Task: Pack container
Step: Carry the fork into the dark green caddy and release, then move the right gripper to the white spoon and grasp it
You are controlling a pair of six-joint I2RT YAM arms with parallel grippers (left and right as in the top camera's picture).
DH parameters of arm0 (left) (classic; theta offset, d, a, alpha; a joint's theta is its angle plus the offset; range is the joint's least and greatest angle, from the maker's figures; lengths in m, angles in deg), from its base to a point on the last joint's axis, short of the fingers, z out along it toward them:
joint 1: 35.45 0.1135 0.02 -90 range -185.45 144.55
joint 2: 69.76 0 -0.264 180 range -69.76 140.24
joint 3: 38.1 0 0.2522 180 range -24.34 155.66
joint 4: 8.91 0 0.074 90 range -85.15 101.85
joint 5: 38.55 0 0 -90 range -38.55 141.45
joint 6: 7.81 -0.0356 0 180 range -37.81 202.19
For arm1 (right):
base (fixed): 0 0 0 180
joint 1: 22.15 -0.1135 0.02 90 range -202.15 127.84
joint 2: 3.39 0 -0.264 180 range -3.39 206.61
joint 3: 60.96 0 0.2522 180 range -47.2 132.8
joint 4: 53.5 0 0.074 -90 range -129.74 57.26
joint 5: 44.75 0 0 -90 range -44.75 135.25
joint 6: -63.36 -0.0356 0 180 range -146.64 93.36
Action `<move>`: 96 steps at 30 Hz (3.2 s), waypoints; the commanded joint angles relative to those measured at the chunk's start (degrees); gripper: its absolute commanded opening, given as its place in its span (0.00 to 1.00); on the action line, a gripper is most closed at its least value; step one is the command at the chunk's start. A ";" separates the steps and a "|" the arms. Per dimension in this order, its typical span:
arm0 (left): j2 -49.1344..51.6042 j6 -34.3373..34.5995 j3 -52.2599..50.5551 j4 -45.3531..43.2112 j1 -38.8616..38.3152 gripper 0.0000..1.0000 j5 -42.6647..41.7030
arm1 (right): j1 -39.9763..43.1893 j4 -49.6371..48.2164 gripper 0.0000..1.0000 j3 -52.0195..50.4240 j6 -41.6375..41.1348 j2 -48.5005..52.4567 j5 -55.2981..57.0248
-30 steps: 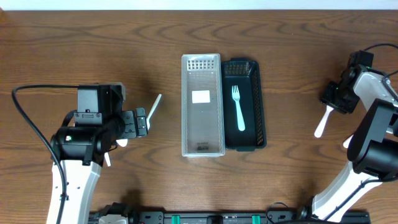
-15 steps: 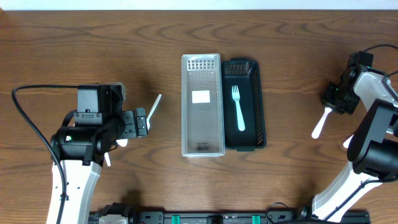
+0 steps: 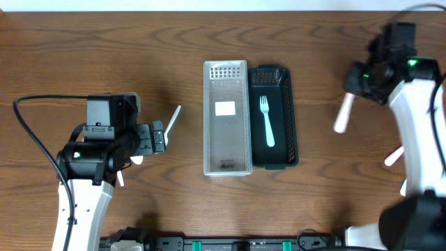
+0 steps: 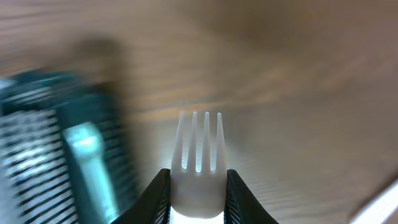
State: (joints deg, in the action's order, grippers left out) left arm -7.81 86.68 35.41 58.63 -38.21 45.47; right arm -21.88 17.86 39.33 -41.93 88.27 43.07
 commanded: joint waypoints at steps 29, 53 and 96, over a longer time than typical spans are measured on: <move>0.13 -0.33 1.14 0.20 0.24 0.98 0.61 | -26.53 -3.15 0.57 2.21 -5.42 17.40 6.99; 0.13 -0.33 1.14 0.20 0.24 0.98 0.63 | 31.93 0.74 0.99 -6.75 -6.73 1.36 4.07; 0.15 -0.33 1.14 0.44 0.24 0.98 0.63 | 34.69 -14.78 0.99 -15.06 -5.66 24.13 3.39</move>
State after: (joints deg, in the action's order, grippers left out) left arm -7.81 86.68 35.41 58.72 -38.21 45.47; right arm 12.56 3.02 24.75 -48.07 109.86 47.10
